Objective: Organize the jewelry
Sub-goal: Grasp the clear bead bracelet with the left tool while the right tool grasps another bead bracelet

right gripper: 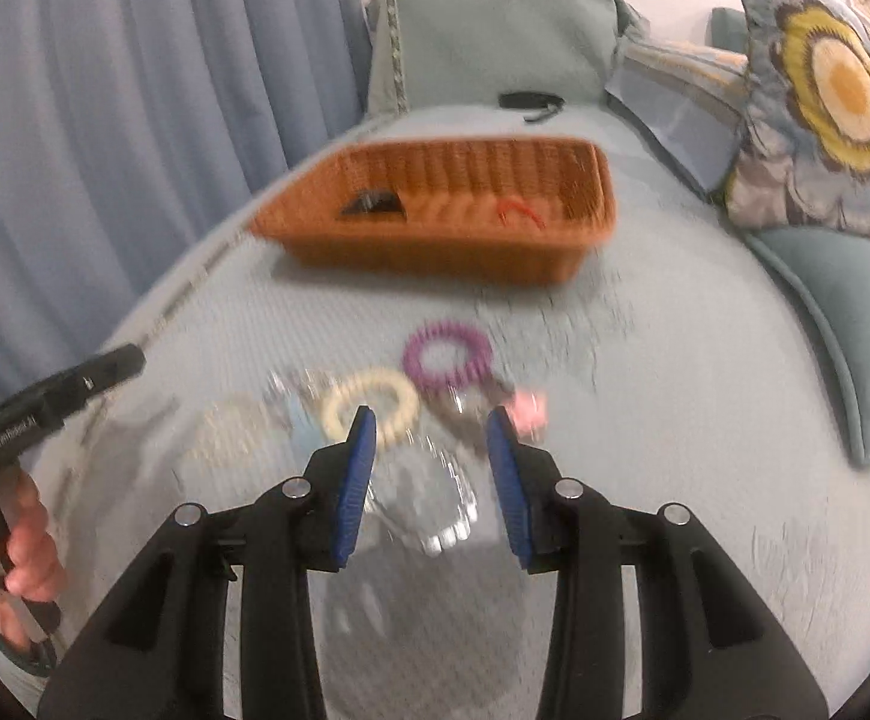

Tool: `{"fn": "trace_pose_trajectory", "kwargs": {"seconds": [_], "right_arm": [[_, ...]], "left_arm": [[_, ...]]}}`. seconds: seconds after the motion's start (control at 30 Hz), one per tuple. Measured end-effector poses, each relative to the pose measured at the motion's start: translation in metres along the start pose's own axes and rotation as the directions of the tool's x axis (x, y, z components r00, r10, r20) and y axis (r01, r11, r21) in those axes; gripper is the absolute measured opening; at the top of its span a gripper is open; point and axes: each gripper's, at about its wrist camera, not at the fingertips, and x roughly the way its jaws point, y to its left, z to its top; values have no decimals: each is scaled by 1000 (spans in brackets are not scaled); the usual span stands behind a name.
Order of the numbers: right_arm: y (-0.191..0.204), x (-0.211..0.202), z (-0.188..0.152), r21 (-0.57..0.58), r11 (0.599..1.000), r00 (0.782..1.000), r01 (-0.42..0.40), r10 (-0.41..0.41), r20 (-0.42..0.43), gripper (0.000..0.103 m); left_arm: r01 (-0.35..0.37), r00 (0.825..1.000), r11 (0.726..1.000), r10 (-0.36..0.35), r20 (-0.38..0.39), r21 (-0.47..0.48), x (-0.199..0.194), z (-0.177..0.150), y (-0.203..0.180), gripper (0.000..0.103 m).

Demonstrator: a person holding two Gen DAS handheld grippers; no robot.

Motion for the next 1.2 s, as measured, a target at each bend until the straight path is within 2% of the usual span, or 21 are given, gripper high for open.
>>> {"fn": "trace_pose_trajectory", "kwargs": {"seconds": [0.13,0.33,0.53,0.63,0.7,0.73,1.2], "right_arm": [[-6,14,-13,12,1000,999,22,-22,-37,35],[-8,35,-9,-3,999,997,40,-40,-73,35],[0,46,-8,-54,996,995,76,-80,-67,29],[6,46,-11,-83,993,995,78,-84,-60,18],[9,43,-13,-92,993,995,75,-80,-57,12],[10,42,-14,-95,993,995,71,-76,-58,9],[15,1,-39,-48,999,999,-12,10,-49,6]], "left_arm": [[1,999,1000,-1,-47,2,14,-9,-1,36],[-20,995,999,23,-93,32,32,-15,-8,36],[-72,989,994,82,-124,81,46,-25,-18,36],[-131,983,982,147,-114,139,48,-28,-28,35],[-164,977,972,183,-106,166,49,-30,-32,13],[-168,977,971,187,-104,170,48,-30,-32,9],[-46,997,996,50,-51,75,7,-38,-32,7]]}}
